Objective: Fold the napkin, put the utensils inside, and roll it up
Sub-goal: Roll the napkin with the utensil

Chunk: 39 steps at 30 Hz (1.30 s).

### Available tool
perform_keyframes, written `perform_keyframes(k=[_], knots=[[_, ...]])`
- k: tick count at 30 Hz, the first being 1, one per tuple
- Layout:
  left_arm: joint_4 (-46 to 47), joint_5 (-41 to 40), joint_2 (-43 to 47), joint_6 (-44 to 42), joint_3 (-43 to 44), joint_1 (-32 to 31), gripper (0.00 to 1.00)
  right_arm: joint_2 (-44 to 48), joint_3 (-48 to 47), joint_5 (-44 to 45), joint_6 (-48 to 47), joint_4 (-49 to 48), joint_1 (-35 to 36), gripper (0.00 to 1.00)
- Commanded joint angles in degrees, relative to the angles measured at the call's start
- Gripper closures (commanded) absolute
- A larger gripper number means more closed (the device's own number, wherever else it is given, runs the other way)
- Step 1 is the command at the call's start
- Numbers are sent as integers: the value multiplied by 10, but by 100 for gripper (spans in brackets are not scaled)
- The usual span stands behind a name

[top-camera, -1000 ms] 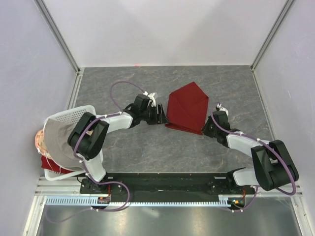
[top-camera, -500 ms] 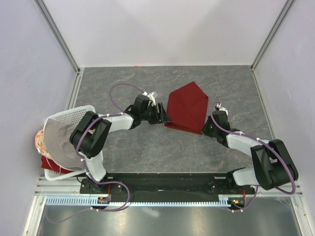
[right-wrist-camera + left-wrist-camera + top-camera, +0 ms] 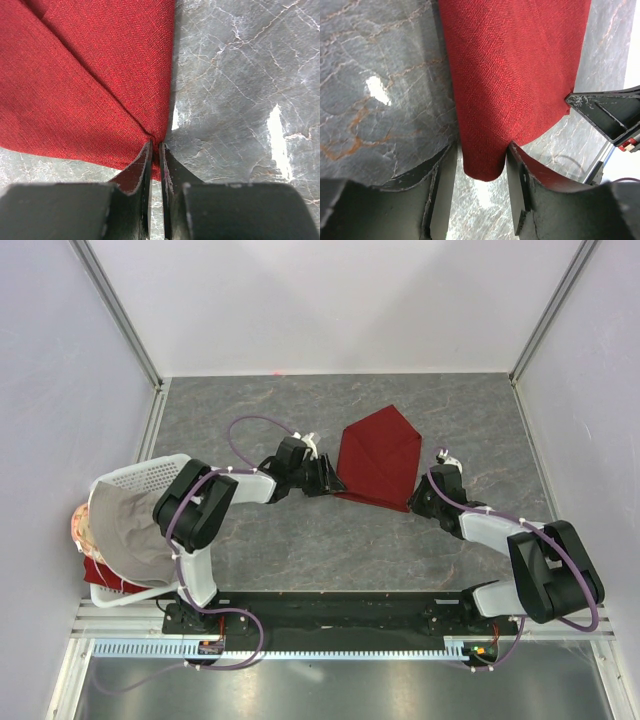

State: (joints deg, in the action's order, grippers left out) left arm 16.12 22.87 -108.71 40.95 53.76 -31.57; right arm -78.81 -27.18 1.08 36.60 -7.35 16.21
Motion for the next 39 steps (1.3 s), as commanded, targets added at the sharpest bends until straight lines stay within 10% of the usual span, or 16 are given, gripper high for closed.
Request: perform_keyframes(k=[1,18,28,39], knots=[[39,7,-13,18,14,2,50,-17,-6,-8,-8,5,-1,86],[73,31,-27,56,17,15,72,-9,-15,5,-24,18,-1,76],[56,66,-26,60,29,25,98,117,8,17,-99,4,8,43],[1,111,-18,60,48,47,98,75,-53,205,-305,-63,246,22]])
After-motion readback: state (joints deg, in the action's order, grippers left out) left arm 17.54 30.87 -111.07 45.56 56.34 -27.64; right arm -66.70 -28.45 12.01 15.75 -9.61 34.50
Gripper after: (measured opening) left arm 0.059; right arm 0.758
